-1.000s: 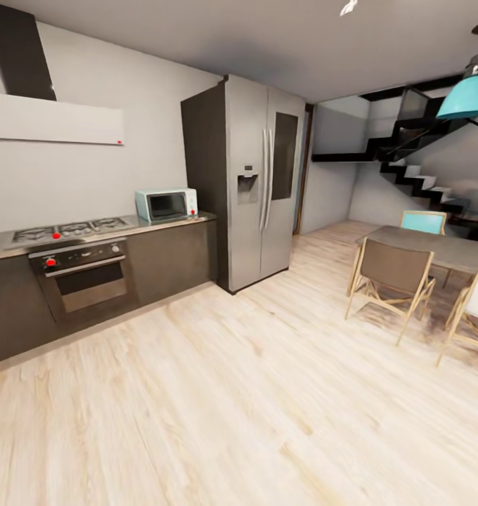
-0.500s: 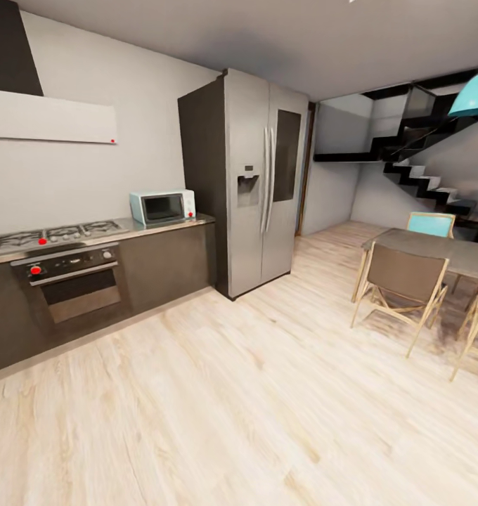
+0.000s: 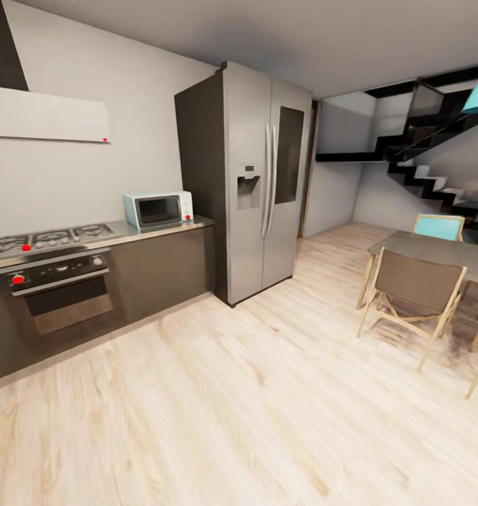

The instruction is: In the kitchen, take the popcorn bag from the countertop, put it into the microwave, and heat it until the popcorn is cooked so the cooked popcorn ends up inside the bag.

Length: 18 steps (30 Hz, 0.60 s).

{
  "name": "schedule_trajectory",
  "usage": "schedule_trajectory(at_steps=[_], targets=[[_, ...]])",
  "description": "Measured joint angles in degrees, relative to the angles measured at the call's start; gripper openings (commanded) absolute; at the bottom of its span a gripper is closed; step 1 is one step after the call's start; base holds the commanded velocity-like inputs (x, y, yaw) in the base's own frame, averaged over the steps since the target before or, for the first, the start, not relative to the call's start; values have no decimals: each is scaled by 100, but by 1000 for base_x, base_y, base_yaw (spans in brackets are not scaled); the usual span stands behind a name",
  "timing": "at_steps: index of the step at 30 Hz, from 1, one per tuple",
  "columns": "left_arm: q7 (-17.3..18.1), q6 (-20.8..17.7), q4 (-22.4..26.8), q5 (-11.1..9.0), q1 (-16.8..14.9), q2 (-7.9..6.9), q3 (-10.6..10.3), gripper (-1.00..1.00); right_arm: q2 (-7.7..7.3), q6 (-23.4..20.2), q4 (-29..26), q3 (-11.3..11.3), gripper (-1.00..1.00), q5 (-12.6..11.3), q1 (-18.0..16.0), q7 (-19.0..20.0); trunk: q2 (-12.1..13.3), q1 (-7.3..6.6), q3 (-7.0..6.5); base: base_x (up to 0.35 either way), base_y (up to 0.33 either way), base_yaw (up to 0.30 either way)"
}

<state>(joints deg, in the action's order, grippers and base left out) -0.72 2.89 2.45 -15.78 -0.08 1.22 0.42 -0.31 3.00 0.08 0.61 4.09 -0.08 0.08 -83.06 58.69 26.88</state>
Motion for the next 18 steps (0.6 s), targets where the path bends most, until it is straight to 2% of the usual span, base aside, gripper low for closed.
schedule_trajectory(at_steps=[18], targets=[[0, 3, 0, 0, 0, 5, 0, 100, 35, 3, -8, 22, 100, -34, 0, 0, 0, 0, 0, 323, 0, 0]])
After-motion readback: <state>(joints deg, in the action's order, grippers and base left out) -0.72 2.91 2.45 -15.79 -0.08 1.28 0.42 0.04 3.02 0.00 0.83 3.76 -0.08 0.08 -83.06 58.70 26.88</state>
